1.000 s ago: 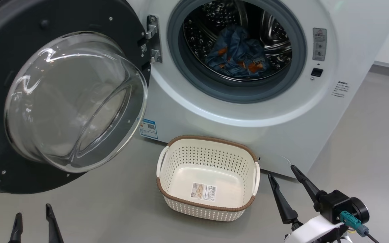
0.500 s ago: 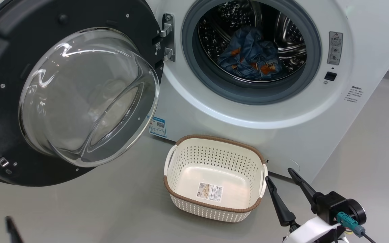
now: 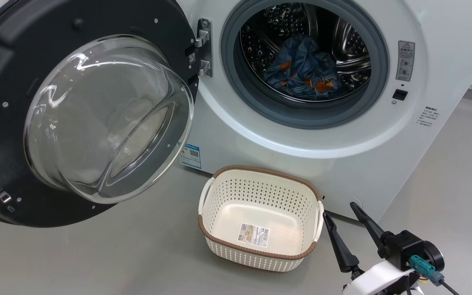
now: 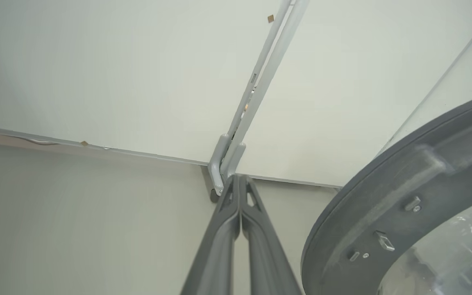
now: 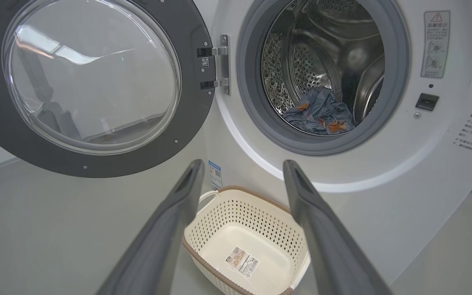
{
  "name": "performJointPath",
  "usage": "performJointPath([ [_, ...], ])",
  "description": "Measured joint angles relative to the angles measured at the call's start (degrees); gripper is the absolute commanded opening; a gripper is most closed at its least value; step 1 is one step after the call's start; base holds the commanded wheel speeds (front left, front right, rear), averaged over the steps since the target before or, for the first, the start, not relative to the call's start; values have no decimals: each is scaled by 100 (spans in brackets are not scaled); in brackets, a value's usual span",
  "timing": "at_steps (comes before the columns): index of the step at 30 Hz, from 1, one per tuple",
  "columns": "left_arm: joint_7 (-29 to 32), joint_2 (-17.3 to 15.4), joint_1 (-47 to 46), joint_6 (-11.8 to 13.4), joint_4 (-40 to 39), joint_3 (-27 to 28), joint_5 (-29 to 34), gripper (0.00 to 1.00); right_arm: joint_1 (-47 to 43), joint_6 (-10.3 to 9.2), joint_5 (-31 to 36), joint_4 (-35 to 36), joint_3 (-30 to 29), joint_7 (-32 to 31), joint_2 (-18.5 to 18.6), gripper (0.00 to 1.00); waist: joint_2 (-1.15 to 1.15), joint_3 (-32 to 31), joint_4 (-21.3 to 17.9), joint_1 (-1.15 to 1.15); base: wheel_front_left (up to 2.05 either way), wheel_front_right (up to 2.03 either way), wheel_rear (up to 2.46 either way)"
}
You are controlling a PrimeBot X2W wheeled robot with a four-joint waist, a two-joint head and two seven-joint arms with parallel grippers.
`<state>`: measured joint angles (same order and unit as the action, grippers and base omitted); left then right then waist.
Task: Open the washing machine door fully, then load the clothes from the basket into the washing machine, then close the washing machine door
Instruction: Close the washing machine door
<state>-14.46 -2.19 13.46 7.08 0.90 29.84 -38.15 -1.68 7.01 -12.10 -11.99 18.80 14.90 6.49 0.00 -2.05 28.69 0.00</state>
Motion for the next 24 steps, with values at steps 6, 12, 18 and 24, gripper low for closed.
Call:
performJointPath([
  [6, -8, -125, -518, -63, -122, 445, -385, 0, -20, 0, -1, -11, -140, 0, -83, 100, 0, -38, -46, 0, 0, 0, 0],
  [12, 134, -632, -1012, -169, 266, 732, -880, 0, -162, 0, -1, -12, -178, 0, -97, 100, 0, -69, -97, 0, 0, 0, 0],
  [18, 691, -1043, -1726, -199, 704, 821, -1508, 0, -241, 0, -1, -13, -205, 0, -100, 100, 0, -88, -139, 0, 0, 0, 0],
  [24, 1328, -1305, -2554, -192, 1160, 1037, -2363, 0, -308, 0, -1, -33, -201, 0, -114, 100, 0, -174, -233, 0, 0, 0, 0],
])
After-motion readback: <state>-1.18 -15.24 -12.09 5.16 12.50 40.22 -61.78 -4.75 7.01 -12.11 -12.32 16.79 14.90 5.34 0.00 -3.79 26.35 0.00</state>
